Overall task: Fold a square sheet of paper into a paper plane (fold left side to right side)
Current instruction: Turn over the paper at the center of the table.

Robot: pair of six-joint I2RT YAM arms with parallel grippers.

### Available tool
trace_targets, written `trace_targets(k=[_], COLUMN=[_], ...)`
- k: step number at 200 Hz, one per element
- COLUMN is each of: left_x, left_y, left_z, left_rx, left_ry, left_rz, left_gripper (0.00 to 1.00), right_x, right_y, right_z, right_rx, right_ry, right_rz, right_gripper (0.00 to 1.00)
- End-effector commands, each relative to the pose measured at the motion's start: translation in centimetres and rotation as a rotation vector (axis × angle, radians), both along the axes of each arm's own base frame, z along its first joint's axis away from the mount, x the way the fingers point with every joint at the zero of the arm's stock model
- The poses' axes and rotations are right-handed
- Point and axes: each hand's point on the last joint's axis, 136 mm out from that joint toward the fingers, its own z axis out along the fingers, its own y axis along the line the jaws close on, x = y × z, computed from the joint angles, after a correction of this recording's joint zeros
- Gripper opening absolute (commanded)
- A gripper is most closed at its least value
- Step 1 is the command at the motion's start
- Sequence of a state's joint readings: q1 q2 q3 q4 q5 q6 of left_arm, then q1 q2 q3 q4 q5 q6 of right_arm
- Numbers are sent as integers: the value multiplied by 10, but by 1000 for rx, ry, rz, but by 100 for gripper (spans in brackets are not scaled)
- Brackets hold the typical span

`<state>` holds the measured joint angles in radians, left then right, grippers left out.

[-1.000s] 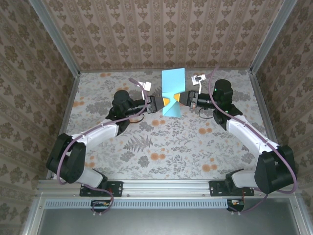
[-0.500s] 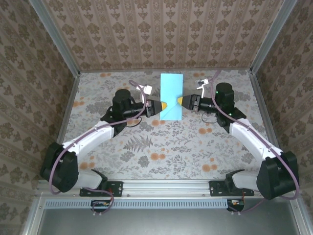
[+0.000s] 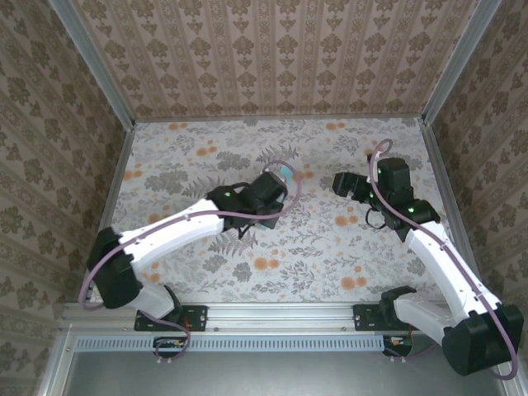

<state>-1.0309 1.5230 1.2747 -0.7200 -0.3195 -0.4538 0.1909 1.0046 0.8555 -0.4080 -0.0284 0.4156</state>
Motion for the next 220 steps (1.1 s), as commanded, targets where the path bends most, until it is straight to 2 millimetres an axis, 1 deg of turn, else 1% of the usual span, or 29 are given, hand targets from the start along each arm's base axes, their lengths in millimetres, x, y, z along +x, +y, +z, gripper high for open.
trace_targets(k=[1, 17, 36, 51, 62, 78, 95, 137, 162, 182, 198, 220], left_x=[9, 14, 17, 18, 18, 19, 19, 18, 17, 16, 16, 20], left_y=[51, 55, 58, 55, 51, 43, 32, -1, -22, -35, -43, -53], left_z=[-1, -4, -11, -20, -25, -39, -52, -85, -106, -121, -131, -136], left_rx=[293, 349, 388, 427, 449, 481, 477, 345, 236, 149, 87, 26], left_ry=[-106, -121, -114, -90, -68, -32, 5, 154, 268, 360, 428, 478], left_rz=[192, 271, 377, 430, 453, 468, 461, 422, 388, 369, 359, 345], left_gripper=[0, 0, 0, 0, 0, 0, 0, 0, 0, 0, 0, 1], right_x=[-24, -30, -35, -36, -37, -37, -36, -36, -35, -34, -33, -31], right_y=[-54, -62, -66, -67, -66, -65, -63, -61, -58, -56, -53, -48], right_z=[-19, -17, -19, -21, -22, -24, -24, -29, -32, -34, -36, -40], right_rx=[-186, -194, -192, -195, -195, -191, -186, -177, -166, -153, -141, -121], right_ry=[67, 49, 41, 42, 47, 52, 51, 57, 62, 67, 71, 84], right_rz=[-209, -249, -265, -269, -266, -259, -250, -239, -231, -223, -214, -199], right_gripper=[100, 100, 100, 100, 100, 100, 100, 100, 100, 100, 100, 100])
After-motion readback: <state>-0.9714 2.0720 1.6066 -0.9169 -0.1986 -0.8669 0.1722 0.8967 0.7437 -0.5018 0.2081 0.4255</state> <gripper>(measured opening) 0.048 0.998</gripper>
